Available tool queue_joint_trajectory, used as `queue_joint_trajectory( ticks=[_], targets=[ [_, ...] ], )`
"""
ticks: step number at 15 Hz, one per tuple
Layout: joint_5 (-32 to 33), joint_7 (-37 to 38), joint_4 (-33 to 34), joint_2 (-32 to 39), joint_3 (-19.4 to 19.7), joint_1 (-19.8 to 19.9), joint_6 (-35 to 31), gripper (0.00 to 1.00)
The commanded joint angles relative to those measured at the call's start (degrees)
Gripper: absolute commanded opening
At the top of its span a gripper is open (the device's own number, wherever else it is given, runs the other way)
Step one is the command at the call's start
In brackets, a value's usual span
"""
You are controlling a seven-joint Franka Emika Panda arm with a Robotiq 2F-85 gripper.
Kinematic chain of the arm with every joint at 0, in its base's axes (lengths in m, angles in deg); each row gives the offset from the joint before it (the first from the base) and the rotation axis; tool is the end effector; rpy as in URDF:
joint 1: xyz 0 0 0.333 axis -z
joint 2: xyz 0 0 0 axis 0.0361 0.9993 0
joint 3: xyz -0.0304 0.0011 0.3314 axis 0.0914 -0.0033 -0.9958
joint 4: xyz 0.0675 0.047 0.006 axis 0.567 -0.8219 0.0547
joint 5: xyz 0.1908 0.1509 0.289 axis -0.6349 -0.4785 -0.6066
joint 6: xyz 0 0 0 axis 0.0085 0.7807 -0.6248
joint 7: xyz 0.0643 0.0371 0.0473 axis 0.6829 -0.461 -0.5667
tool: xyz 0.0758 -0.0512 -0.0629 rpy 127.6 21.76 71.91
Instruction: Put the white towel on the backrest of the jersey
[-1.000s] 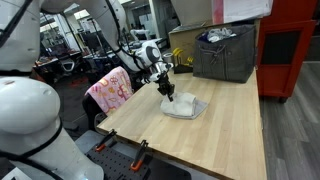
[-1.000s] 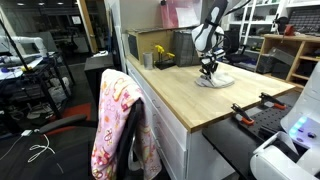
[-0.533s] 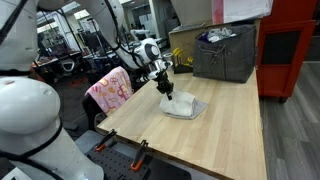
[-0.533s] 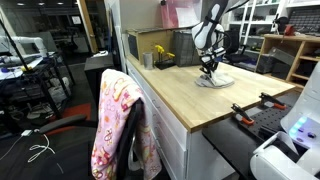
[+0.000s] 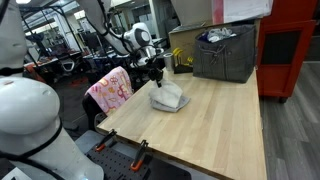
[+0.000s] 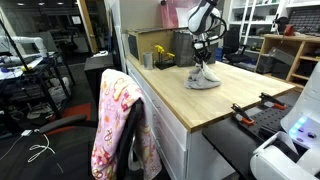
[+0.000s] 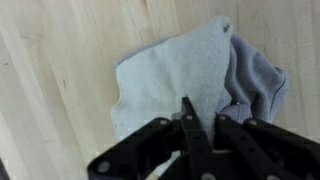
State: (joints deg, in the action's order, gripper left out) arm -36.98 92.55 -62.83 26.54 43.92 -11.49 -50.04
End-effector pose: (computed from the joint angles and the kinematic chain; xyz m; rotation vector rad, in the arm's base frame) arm 0.5651 0.0198 0.2582 2.9090 -0.3725 -0.1473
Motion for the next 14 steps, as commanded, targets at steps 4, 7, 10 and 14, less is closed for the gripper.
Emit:
queue_joint_trajectory(
  ticks=[4, 7, 10, 14],
  targets=[
    [1.96, 4.1, -0.14, -5.44, -2.18, -0.24, 3.76, 0.03],
    [3.18, 4.88, 0.09, -4.72, -2.46, -0.13, 5.15, 0.03],
    [3.52, 5.39, 0.5, -3.38, -2.79, -0.22, 6.45, 0.08],
    [3.39, 4.94, 0.7, -2.32, -2.97, -0.22, 7.65, 0.09]
  ],
)
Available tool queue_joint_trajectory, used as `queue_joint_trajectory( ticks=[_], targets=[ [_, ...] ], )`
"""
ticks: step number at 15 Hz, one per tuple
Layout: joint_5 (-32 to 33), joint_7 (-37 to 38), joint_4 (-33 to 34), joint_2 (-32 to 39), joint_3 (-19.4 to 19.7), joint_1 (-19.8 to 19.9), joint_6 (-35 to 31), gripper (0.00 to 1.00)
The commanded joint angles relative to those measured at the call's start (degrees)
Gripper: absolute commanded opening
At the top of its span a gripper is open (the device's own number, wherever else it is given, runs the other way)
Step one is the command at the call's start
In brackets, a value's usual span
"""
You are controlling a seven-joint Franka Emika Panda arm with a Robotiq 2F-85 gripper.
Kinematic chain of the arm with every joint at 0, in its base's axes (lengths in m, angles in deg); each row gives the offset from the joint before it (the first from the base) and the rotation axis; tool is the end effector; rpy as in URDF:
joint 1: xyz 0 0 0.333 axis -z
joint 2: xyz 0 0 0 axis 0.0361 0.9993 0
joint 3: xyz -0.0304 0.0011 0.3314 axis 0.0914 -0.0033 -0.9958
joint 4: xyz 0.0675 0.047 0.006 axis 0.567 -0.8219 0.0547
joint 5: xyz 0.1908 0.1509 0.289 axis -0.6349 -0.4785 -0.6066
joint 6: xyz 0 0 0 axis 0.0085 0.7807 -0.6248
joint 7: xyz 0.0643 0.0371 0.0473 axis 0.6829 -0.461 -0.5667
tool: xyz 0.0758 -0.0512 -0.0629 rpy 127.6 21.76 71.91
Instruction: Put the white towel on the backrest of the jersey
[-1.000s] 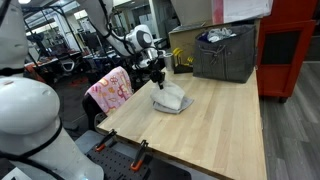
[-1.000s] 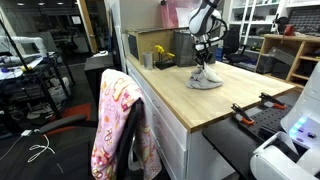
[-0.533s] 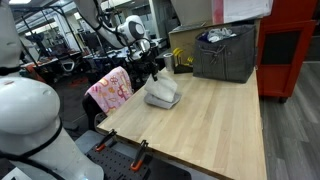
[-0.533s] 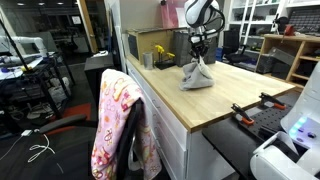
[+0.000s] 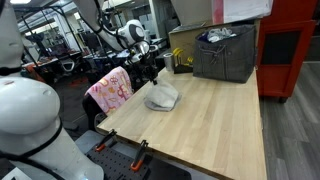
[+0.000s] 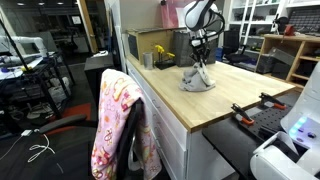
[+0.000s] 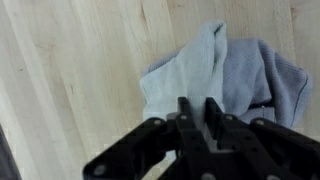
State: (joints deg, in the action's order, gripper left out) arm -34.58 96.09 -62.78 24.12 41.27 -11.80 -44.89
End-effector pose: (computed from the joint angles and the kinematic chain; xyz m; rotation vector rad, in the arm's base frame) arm 0.5560 0.0440 0.2755 2.8706 -0.3579 -0.1858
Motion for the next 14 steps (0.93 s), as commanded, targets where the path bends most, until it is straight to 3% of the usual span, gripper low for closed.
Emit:
queue_joint_trajectory(
  ticks=[1, 2, 14],
  targets=[
    [0.97, 1.18, 0.62, 0.06, -0.34, 0.14, 2.77, 0.04],
    [1.29, 1.21, 0.62, 0.13, -0.27, 0.08, 2.83, 0.0],
    [-0.75, 0.02, -0.38, -2.34, -0.79, 0.97, 2.35, 0.01]
  ],
)
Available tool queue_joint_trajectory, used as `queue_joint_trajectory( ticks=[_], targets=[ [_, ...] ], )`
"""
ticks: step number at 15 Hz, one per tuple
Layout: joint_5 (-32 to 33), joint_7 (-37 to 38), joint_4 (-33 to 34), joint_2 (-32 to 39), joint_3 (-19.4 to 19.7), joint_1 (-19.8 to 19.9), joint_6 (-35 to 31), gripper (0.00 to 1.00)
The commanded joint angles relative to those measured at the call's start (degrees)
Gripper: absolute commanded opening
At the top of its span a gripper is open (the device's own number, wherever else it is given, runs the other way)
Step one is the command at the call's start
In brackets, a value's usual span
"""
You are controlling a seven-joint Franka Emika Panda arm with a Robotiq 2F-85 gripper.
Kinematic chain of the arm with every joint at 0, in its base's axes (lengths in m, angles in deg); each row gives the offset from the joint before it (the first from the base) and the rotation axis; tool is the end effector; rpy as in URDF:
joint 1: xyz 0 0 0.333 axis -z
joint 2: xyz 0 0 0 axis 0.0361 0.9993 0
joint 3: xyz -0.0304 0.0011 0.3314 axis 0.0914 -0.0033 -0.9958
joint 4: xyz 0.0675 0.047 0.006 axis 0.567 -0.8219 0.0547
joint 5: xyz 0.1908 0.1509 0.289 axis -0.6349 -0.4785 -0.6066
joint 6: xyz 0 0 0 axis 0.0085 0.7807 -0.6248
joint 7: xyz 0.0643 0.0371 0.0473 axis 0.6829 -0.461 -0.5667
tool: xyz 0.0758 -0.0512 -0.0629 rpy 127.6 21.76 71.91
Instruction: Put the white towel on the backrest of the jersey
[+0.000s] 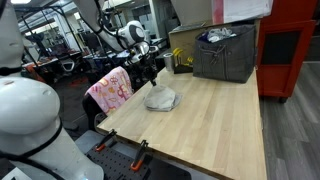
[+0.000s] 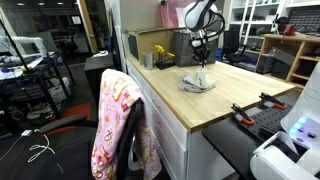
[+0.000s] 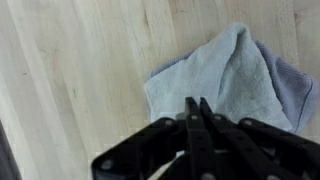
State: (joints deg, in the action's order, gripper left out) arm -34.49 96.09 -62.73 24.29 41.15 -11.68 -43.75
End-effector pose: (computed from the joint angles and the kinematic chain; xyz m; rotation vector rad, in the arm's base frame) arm 0.5538 0.0430 0.2729 2.8601 -0.3574 -0.2147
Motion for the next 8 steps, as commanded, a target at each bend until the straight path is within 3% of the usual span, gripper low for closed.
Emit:
queue_joint_trajectory(
  ticks=[1, 8],
  targets=[
    [-1.41, -0.2, -0.41, -3.03, -0.89, 0.99, 0.97, 0.01],
    [-4.12, -0.97, 0.95, -6.22, -3.25, 0.86, 0.84, 0.01]
  ],
)
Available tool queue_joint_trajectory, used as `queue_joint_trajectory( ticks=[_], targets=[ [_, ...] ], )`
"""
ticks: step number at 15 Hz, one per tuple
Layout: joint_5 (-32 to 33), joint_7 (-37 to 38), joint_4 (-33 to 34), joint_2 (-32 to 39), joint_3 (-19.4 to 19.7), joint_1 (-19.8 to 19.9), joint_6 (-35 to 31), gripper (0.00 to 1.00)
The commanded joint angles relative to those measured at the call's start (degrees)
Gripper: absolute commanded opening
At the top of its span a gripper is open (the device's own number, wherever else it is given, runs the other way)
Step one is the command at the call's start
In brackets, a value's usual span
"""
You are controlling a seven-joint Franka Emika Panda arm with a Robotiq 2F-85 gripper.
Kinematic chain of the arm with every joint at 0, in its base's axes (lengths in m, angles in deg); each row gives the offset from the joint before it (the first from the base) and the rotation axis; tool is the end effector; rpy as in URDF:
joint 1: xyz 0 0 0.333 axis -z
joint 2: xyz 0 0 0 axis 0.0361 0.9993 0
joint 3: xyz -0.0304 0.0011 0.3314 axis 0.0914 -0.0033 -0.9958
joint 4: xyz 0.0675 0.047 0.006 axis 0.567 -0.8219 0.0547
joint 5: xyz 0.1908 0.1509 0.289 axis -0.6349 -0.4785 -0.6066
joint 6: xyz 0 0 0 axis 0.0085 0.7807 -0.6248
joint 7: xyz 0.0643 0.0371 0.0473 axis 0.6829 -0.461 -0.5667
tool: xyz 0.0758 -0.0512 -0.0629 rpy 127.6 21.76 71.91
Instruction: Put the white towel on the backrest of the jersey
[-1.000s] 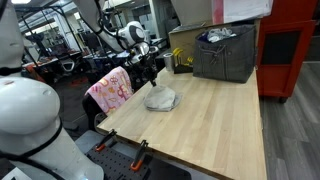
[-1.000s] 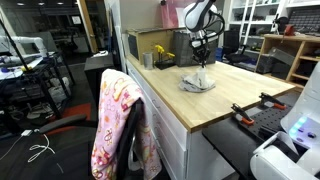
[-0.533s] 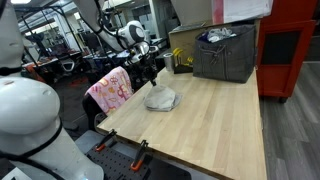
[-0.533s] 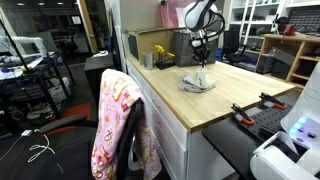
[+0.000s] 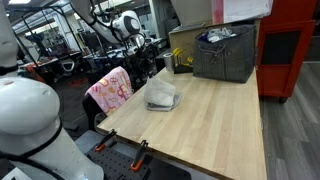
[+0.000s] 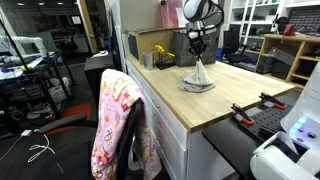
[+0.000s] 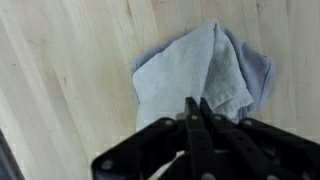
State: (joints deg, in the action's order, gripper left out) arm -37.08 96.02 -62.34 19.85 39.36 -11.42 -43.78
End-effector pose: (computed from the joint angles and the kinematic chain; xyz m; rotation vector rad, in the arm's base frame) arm 0.5572 0.0599 0.3181 2.9272 -0.3808 -0.1140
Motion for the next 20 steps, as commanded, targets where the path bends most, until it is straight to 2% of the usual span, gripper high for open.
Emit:
queue_joint_trajectory(
  ticks=[1, 20],
  targets=[
    [-1.77, -0.97, 0.98, -1.87, -1.94, 0.5, 1.07, 0.01],
    [-3.67, -4.05, 4.28, -6.51, -10.54, -2.66, 3.59, 0.01]
  ],
)
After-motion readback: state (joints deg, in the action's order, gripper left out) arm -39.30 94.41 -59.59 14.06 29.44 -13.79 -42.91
